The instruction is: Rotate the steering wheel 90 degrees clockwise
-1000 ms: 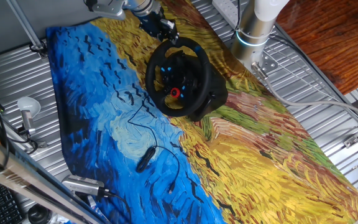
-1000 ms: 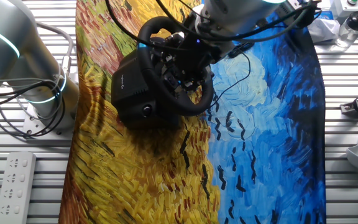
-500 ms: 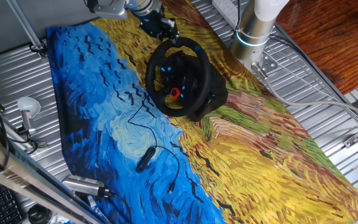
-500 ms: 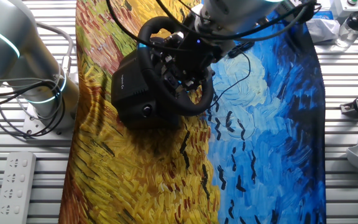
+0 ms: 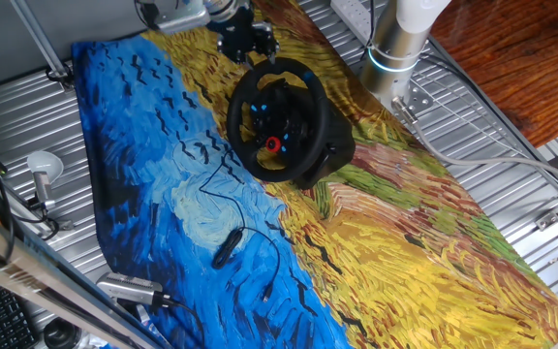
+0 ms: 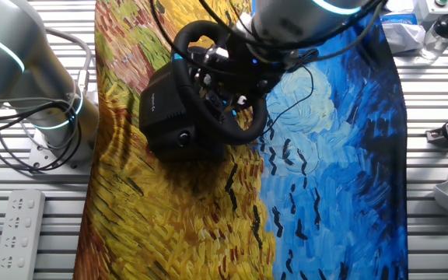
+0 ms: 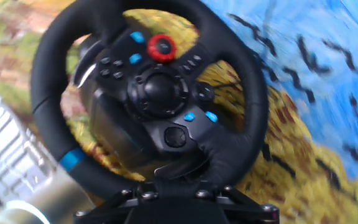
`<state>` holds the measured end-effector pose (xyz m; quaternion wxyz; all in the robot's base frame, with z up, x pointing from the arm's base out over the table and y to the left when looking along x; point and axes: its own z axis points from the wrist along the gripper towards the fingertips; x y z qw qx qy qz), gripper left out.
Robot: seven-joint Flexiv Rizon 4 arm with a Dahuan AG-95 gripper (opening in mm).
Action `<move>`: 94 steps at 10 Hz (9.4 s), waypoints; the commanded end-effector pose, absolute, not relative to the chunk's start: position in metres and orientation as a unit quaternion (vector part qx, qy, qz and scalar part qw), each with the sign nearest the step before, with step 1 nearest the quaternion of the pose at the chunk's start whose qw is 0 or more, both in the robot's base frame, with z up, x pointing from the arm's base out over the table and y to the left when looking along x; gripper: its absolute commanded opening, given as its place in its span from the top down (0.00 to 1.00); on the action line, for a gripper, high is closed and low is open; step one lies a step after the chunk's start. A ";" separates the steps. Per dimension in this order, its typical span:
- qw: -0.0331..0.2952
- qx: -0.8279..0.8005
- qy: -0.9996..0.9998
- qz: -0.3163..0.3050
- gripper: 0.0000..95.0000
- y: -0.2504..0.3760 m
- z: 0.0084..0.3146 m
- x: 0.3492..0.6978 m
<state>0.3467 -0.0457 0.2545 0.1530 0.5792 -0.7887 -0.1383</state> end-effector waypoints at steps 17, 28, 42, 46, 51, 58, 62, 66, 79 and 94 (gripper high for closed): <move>0.080 0.857 -0.456 -0.225 0.60 -0.056 0.238 0.345; 0.073 0.877 -0.417 -0.225 0.60 -0.066 0.231 0.344; 0.062 0.906 -0.356 -0.219 0.60 -0.071 0.215 0.343; 0.050 0.906 -0.360 -0.218 0.60 -0.064 0.211 0.344; 0.048 0.910 -0.351 -0.218 0.60 -0.051 0.210 0.346; 0.043 0.909 -0.355 -0.215 0.60 -0.053 0.209 0.346; 0.042 0.909 -0.355 -0.214 0.60 -0.054 0.208 0.346; 0.039 0.910 -0.352 -0.216 0.60 -0.054 0.208 0.346; 0.054 0.901 -0.371 -0.218 0.80 -0.055 0.209 0.346; 0.051 0.891 -0.398 -0.213 0.40 -0.054 0.211 0.346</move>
